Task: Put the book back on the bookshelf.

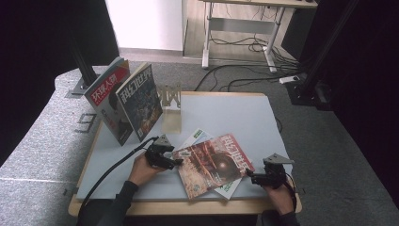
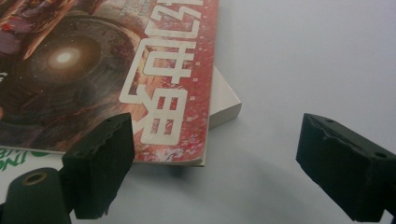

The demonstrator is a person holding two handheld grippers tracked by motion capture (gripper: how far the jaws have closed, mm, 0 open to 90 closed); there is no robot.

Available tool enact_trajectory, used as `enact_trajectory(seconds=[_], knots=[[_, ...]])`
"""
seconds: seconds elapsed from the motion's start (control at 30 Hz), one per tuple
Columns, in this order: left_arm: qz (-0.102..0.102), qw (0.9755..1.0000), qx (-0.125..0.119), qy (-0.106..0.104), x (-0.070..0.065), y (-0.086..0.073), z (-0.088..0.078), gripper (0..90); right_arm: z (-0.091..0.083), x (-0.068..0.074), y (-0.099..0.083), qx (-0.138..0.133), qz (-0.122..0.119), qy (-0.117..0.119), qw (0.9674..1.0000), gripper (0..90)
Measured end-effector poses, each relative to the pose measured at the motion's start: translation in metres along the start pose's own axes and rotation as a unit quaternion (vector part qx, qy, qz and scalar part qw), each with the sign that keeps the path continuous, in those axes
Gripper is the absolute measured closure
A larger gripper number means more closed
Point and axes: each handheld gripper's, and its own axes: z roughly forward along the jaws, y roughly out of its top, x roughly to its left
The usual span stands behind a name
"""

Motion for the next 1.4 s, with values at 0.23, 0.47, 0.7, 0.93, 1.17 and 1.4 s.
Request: enact_trajectory(seconds=[0.23,0.47,0.7,0.93,1.17,1.4], knots=[[-0.001,1.0,-0.002,-0.007,-0.002,0.0,0.001,28.3,-0.002,0.004,-0.005,0.008,-0.007,0.008,0.9999,10.7],[-0.005,1.0,-0.001,-0.007,-0.003,-0.001,0.001,28.1,-0.001,0.004,-0.006,0.009,-0.011,0.006,0.9999,9.7],[-0.003,0.9999,0.007,-0.008,-0.007,-0.001,0.0,28.0,0.001,0.002,-0.005,0.004,-0.001,-0.007,1.0,10.1],[-0.008,0.9999,0.01,-0.001,-0.012,-0.003,-0.002,27.2,0.005,-0.002,-0.001,0.005,-0.004,-0.014,0.9999,10.4],[-0.01,0.9999,0.012,0.003,-0.015,-0.005,-0.004,26.8,0.009,-0.004,0.003,0.007,-0.005,-0.016,0.9998,10.8],[-0.013,0.9998,0.016,0.002,-0.017,-0.009,-0.008,26.6,0.015,-0.008,0.008,0.009,-0.003,-0.012,0.9999,11.4]])
